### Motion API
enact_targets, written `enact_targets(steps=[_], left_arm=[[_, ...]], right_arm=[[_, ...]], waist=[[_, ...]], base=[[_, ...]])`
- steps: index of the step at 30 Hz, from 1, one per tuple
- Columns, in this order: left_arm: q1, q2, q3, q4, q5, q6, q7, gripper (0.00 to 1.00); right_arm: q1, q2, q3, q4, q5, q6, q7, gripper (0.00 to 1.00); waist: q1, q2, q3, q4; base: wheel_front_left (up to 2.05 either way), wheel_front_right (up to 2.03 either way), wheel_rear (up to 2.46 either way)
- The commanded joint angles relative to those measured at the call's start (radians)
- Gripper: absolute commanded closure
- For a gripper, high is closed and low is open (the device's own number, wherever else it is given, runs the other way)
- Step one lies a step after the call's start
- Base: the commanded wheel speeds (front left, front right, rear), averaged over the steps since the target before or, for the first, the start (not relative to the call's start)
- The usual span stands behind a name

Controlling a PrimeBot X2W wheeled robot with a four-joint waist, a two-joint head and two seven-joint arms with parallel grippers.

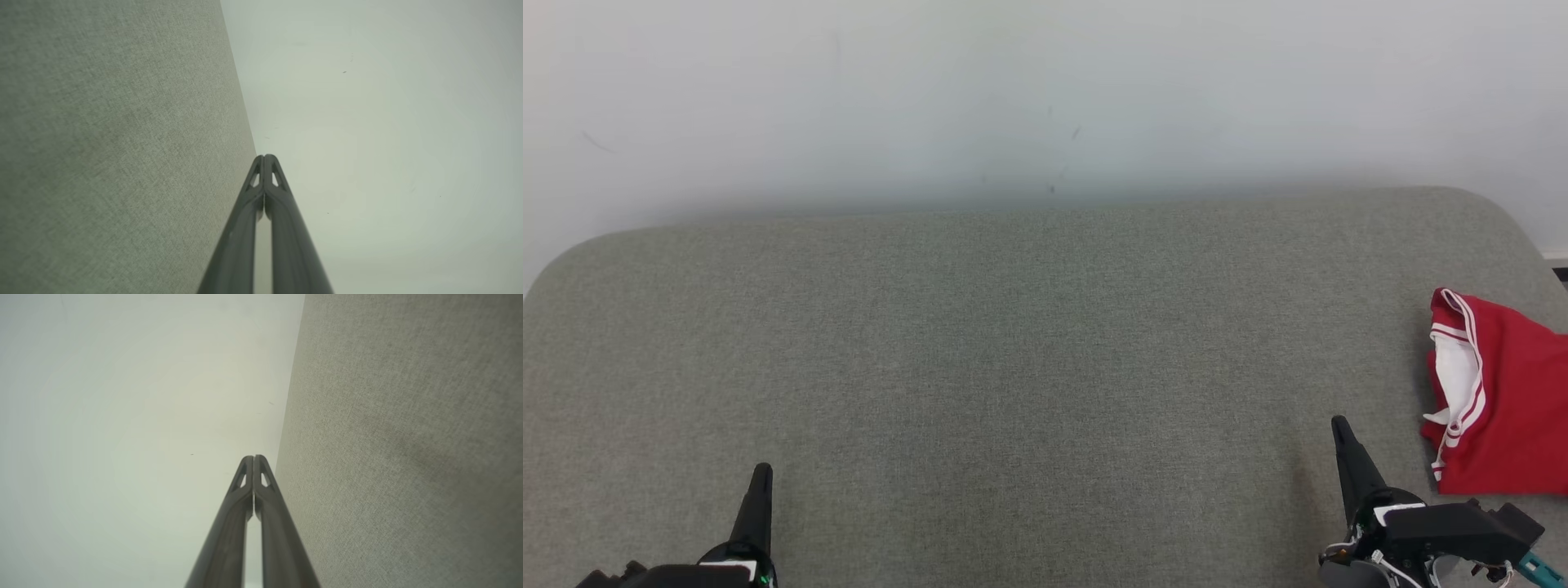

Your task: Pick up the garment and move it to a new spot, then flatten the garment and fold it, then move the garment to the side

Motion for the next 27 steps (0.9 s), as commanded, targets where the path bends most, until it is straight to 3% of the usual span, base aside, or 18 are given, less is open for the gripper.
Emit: enact_targets(steps=[1, 19, 27], left_arm=[[-0.018, 0.005, 0.004, -0.009, -0.015, -0.004, 0.004, 1.0], [-0.025, 0.006, 0.008, -0.016, -0.141, -0.009, 0.037, 1.0], [-0.025, 0.006, 0.008, -0.015, -0.142, -0.009, 0.035, 1.0]], right_arm=[[-0.009, 0.002, -0.002, -0.01, 0.022, -0.002, 0.005, 1.0], [-0.01, 0.003, -0.012, -0.026, 0.15, -0.002, 0.038, 1.0], [-0.01, 0.003, -0.011, -0.025, 0.147, -0.002, 0.038, 1.0]], waist=[[0.0, 0.0, 0.0, 0.0], [0.0, 0.0, -0.004, 0.008], [0.0, 0.0, -0.004, 0.008]], base=[[0.0, 0.0, 0.0], [0.0, 0.0, 0.0], [0.0, 0.0, 0.0]])
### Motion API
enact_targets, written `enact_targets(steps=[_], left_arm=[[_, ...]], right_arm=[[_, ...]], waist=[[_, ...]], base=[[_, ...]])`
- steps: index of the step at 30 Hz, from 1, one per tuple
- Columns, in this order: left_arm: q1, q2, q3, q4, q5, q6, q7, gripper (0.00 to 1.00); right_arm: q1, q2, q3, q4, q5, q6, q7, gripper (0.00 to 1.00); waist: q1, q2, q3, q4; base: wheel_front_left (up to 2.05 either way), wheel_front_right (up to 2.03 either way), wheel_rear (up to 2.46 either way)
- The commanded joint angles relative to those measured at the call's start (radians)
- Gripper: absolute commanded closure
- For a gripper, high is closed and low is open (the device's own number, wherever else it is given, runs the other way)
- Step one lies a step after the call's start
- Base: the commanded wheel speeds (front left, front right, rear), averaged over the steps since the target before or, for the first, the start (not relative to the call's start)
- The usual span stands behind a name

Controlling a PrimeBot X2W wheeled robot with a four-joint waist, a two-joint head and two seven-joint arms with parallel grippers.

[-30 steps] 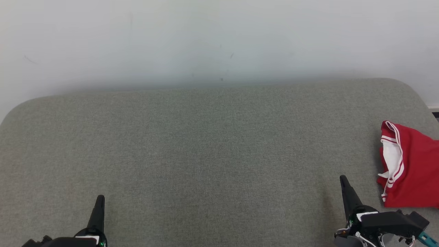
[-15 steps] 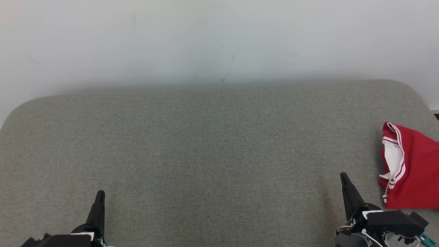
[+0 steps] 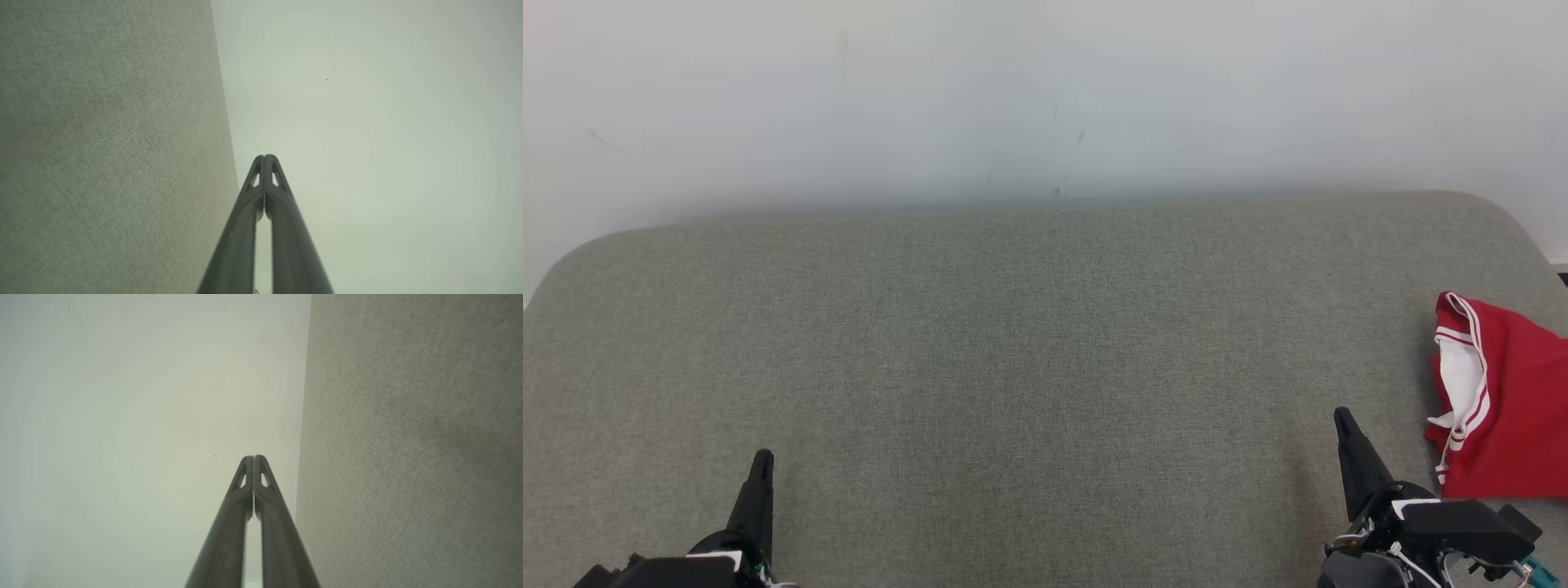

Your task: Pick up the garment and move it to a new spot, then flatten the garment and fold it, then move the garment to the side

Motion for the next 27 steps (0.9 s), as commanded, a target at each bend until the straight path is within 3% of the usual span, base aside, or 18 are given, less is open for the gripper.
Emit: enact_targets(steps=[1, 27], left_arm=[[-0.01, 0.005, 0.004, -0.004, -0.004, -0.004, 0.0, 1.0], [-0.01, 0.005, 0.003, -0.004, -0.004, -0.004, 0.0, 1.0]], right_arm=[[-0.007, 0.003, -0.001, -0.002, 0.002, -0.002, 0.003, 1.0], [-0.007, 0.003, -0.001, -0.002, 0.002, -0.002, 0.003, 1.0]], waist=[[0.0, 0.0, 0.0, 0.0], [0.0, 0.0, 0.0, 0.0]], base=[[0.0, 0.0, 0.0], [0.0, 0.0, 0.0]])
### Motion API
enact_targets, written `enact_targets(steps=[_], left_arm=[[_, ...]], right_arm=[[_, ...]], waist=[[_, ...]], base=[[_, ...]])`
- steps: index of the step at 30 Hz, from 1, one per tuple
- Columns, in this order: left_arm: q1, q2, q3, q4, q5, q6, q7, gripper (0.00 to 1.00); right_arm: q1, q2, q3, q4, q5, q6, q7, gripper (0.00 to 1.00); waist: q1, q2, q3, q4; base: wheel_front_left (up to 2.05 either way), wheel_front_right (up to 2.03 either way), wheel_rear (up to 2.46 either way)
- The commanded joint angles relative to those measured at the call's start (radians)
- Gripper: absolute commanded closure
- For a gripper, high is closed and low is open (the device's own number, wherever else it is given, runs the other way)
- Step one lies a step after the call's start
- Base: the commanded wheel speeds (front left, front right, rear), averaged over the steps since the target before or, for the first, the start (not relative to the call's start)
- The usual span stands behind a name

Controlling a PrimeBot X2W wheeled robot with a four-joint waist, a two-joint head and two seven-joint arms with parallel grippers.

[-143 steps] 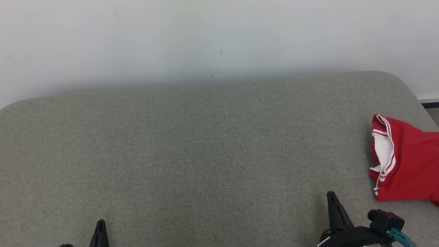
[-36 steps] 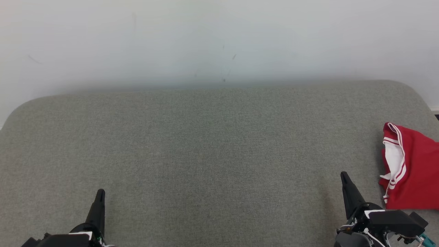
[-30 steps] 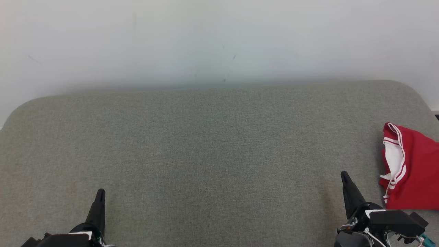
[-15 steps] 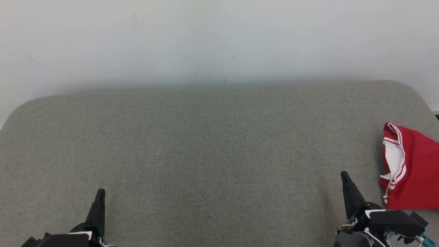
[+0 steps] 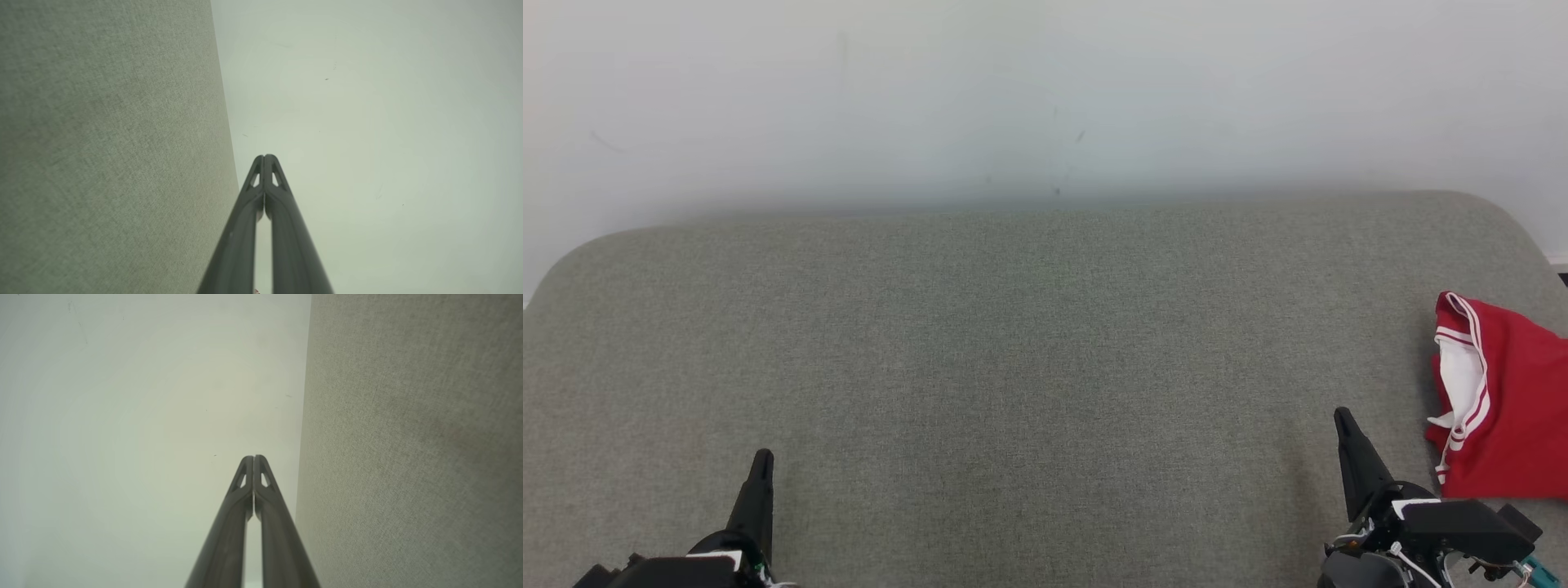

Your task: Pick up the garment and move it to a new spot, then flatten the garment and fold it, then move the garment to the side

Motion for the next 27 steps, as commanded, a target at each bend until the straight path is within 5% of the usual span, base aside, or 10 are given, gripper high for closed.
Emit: enact_targets(steps=[1, 27], left_arm=[[-0.009, 0.005, 0.003, -0.003, -0.004, -0.004, 0.0, 1.0], [-0.009, 0.005, 0.003, -0.004, -0.005, -0.004, 0.0, 1.0]], right_arm=[[-0.007, 0.003, -0.001, -0.002, 0.002, -0.002, 0.003, 1.0], [-0.007, 0.003, -0.001, -0.002, 0.002, -0.002, 0.003, 1.0]], waist=[[0.0, -0.0001, 0.0, 0.0], [0.0, -0.0001, 0.0, 0.0]], base=[[0.0, 0.0, 0.0], [0.0, 0.0, 0.0]])
